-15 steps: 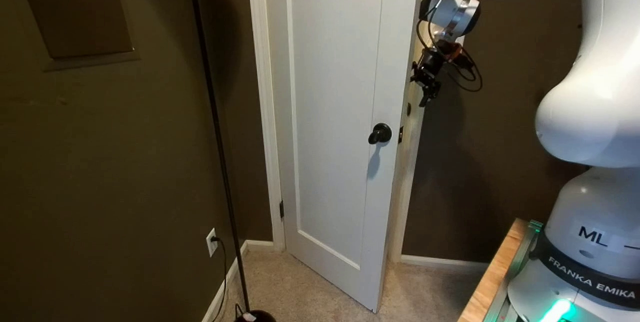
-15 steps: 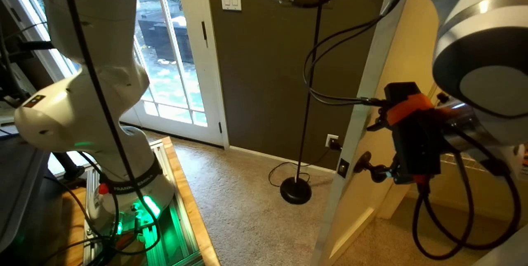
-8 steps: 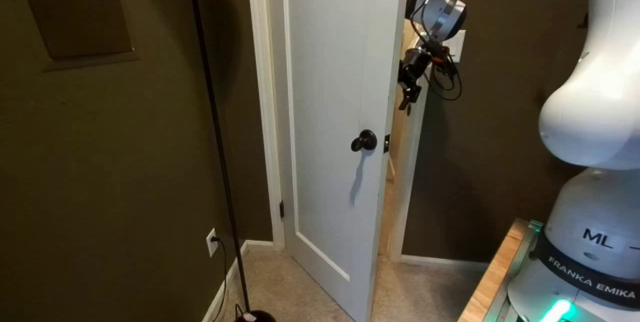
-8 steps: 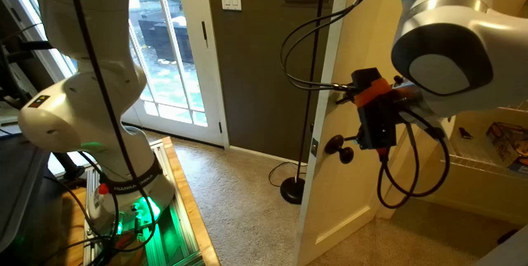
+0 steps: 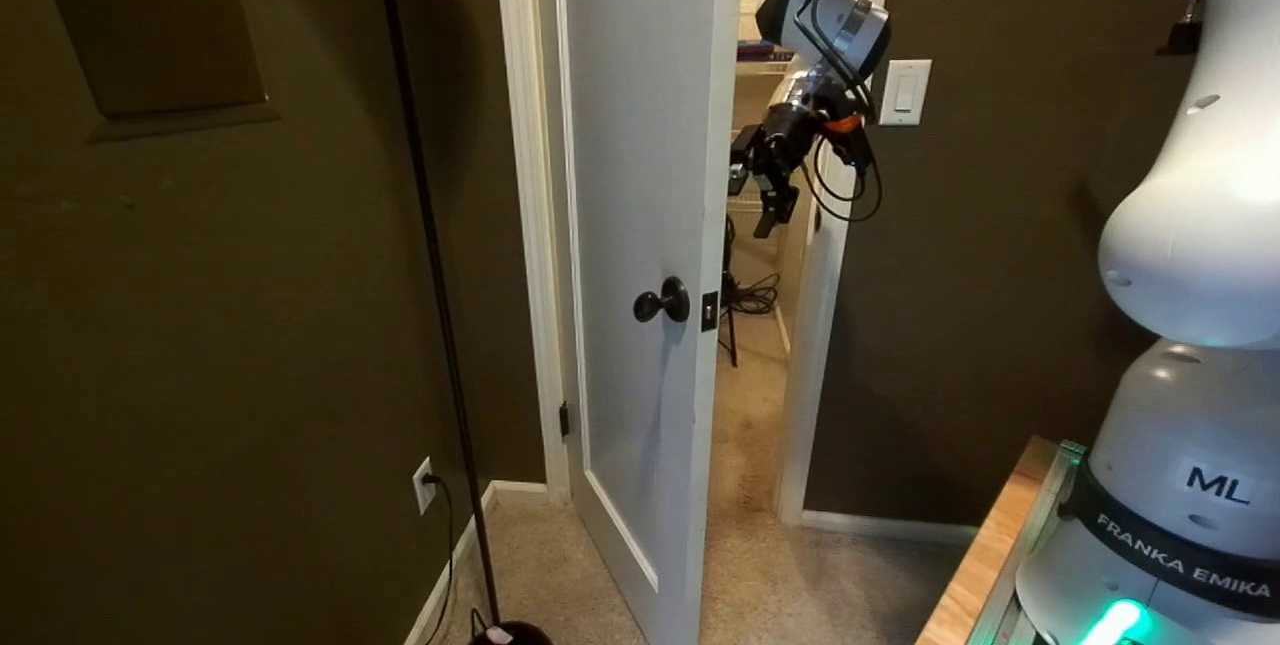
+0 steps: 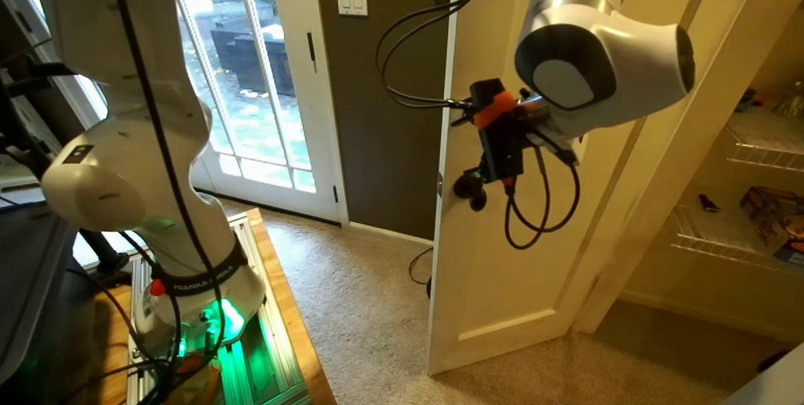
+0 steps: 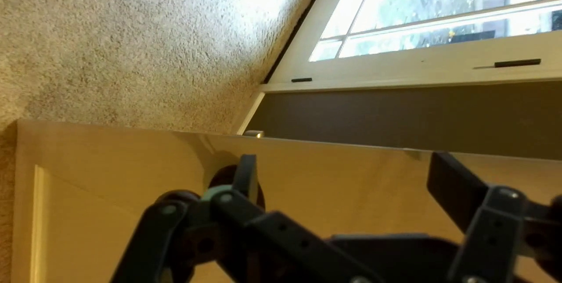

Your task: Open the door

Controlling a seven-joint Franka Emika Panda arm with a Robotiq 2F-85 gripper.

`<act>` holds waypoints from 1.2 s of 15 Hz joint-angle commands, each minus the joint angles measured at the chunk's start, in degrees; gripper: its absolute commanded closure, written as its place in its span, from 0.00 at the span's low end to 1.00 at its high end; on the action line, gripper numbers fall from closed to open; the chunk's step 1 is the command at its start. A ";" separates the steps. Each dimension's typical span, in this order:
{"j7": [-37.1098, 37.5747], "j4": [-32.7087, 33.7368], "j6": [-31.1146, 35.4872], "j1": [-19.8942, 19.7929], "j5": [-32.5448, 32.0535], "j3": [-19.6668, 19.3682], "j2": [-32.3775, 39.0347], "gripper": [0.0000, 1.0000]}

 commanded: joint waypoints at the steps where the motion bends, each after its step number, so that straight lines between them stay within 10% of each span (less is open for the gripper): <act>1: 1.29 -5.70 9.78 3.75 5.22 -2.30 -6.31 0.00; 7: 3.89 -8.69 23.51 5.75 2.85 -5.60 -15.26 0.00; 15: 9.11 -19.29 49.22 7.77 -15.46 -6.38 -24.60 0.00; 18: 7.99 -16.44 47.43 9.38 -13.77 -8.36 -21.88 0.00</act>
